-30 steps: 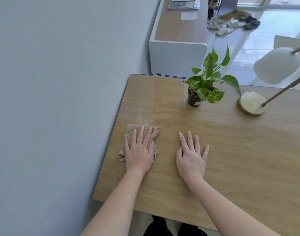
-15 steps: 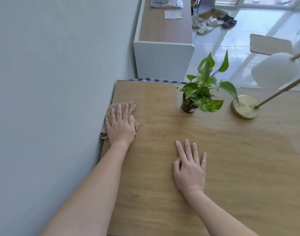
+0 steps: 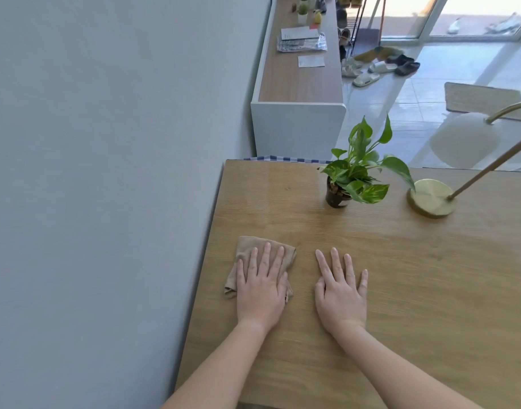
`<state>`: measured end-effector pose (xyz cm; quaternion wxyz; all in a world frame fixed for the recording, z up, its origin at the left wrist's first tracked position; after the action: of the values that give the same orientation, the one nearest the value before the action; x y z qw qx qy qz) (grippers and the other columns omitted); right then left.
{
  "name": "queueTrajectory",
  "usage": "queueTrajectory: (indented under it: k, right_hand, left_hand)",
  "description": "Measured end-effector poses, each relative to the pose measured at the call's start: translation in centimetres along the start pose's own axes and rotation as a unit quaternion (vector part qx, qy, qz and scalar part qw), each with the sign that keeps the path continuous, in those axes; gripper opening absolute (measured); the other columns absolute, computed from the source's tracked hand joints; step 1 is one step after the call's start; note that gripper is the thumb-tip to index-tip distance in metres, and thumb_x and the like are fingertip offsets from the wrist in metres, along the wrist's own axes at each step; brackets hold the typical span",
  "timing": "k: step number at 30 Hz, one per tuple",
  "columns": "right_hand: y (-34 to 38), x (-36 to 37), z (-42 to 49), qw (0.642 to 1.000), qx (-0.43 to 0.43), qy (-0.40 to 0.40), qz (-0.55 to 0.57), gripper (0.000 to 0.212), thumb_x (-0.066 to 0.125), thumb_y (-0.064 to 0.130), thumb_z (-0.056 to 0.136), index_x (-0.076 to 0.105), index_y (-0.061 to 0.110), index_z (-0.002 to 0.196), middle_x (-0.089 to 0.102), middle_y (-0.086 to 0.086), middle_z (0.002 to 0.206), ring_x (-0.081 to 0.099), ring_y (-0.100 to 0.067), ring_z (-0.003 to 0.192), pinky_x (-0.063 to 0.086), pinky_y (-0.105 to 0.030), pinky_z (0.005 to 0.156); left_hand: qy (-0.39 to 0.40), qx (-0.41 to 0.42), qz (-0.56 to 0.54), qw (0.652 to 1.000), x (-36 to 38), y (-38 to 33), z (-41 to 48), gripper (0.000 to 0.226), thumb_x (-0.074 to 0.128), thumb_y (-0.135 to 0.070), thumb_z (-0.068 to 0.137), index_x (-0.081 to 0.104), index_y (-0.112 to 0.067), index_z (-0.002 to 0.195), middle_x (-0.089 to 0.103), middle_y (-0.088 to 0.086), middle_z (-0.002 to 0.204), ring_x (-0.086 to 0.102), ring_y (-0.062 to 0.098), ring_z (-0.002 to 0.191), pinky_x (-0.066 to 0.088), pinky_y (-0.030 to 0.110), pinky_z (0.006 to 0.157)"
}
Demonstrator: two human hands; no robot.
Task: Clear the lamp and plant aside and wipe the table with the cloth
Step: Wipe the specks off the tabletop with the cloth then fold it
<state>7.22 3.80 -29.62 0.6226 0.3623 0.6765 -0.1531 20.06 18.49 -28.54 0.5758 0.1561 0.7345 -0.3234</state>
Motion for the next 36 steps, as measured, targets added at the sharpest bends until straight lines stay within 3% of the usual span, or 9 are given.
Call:
queueTrajectory:
  k: [4, 10, 22, 26, 36]
  right_hand:
    - [-0.2, -1.3, 0.6, 1.000, -0.028, -0.001, -0.006, 0.063, 0.014, 0.048, 0.105, 0.000, 0.058, 0.165, 0.007, 0.016, 0.177, 0.001, -0.017, 0.166, -0.001, -0.056, 0.133]
    - [-0.4, -1.6, 0.8, 1.000, -0.020, -0.006, 0.004, 0.064, 0.025, 0.045, 0.104, 0.009, 0.059, 0.165, 0.011, 0.018, 0.175, 0.003, -0.015, 0.166, -0.005, -0.055, 0.133]
    - [-0.6, -1.3, 1.2, 1.000, -0.013, -0.025, 0.000, 0.069, 0.038, 0.040, 0.098, 0.027, 0.054, 0.164, 0.027, 0.016, 0.173, 0.018, -0.018, 0.164, 0.012, -0.055, 0.133]
    - [-0.7, -0.9, 1.2, 0.999, -0.017, -0.036, -0.005, 0.073, 0.042, 0.040, 0.095, 0.025, 0.054, 0.165, 0.030, 0.017, 0.172, 0.020, -0.017, 0.164, 0.014, -0.055, 0.132]
    - [-1.1, -1.1, 1.8, 0.999, -0.009, -0.033, -0.007, 0.075, 0.044, 0.039, 0.094, 0.027, 0.052, 0.165, 0.031, 0.017, 0.171, 0.024, -0.018, 0.163, 0.018, -0.056, 0.130]
  left_hand:
    - [0.003, 0.009, 0.012, 1.000, 0.3, -0.2, -1.4, 0.061, 0.006, -0.059, 0.112, -0.019, -0.050, 0.167, -0.022, -0.014, 0.178, -0.019, 0.020, 0.167, -0.008, 0.054, 0.135]
    - [0.003, 0.016, -0.016, 1.000, -0.2, 0.4, 1.0, 0.060, 0.009, -0.059, 0.112, -0.015, -0.054, 0.167, -0.015, -0.017, 0.180, -0.016, 0.016, 0.168, -0.008, 0.052, 0.135]
    - [-0.006, -0.066, 0.026, 0.998, -4.2, 6.5, 21.2, 0.060, 0.009, -0.058, 0.112, -0.009, -0.050, 0.169, -0.008, -0.014, 0.181, -0.005, 0.019, 0.169, -0.010, 0.053, 0.134]
    - [-0.001, -0.101, 0.018, 0.995, -5.4, 8.5, 26.1, 0.060, 0.012, -0.056, 0.113, -0.008, -0.049, 0.170, -0.007, -0.014, 0.182, -0.004, 0.020, 0.169, -0.008, 0.055, 0.135]
    - [0.000, -0.083, 0.031, 0.996, -4.9, 7.7, 24.6, 0.061, 0.012, -0.055, 0.114, -0.007, -0.045, 0.171, -0.007, -0.011, 0.182, -0.003, 0.023, 0.170, -0.006, 0.058, 0.134]
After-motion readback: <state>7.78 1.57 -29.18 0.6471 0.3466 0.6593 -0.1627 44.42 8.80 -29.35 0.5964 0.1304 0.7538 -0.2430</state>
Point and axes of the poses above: each hand's wrist, its own z-axis towards the middle knuckle, its own x-axis out of the palm, y = z × x, the point moved 7 cm from there along z, towards the middle knuckle
